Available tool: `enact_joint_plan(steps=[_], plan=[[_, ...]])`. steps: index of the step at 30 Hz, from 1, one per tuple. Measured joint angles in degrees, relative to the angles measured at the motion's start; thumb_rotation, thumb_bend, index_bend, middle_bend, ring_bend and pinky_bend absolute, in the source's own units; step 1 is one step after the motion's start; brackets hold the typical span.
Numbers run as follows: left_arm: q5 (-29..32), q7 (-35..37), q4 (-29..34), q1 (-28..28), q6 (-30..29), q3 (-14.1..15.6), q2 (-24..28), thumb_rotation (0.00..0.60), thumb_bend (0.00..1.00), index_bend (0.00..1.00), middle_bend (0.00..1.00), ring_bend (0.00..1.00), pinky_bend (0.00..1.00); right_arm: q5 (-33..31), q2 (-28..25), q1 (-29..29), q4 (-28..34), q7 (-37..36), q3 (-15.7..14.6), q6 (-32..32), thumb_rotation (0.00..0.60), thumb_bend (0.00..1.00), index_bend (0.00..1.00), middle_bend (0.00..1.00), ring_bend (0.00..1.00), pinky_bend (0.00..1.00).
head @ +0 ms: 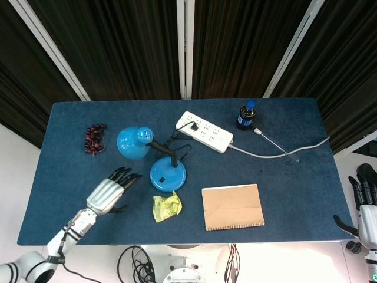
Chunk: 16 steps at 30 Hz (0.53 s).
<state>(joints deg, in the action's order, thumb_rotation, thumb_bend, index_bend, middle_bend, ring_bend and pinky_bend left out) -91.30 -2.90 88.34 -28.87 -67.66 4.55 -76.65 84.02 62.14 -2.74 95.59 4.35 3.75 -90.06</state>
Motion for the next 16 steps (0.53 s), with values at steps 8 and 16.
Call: enact_joint_plan(steps=[8,16], plan=[[3.13,-0.78,1.19,9.14,-10.10,1.64,8.33,0.600,0.21,0.10,0.12,0.00,0.08,1.45,-0.58,-0.21,1.11,1.73,-0.07,-1.31,0.600,0.08,0.00,0.00,0.00,0.00],[8.02,0.82,-0.93,16.08,-18.84,-1.15,13.32,0.600,0.21,0.04,0.04,0.00,0.06,1.37,1.54,-0.77,0.66,7.15,-0.39,-2.37,0.600,0.08,0.00,0.00,0.00,0.00]])
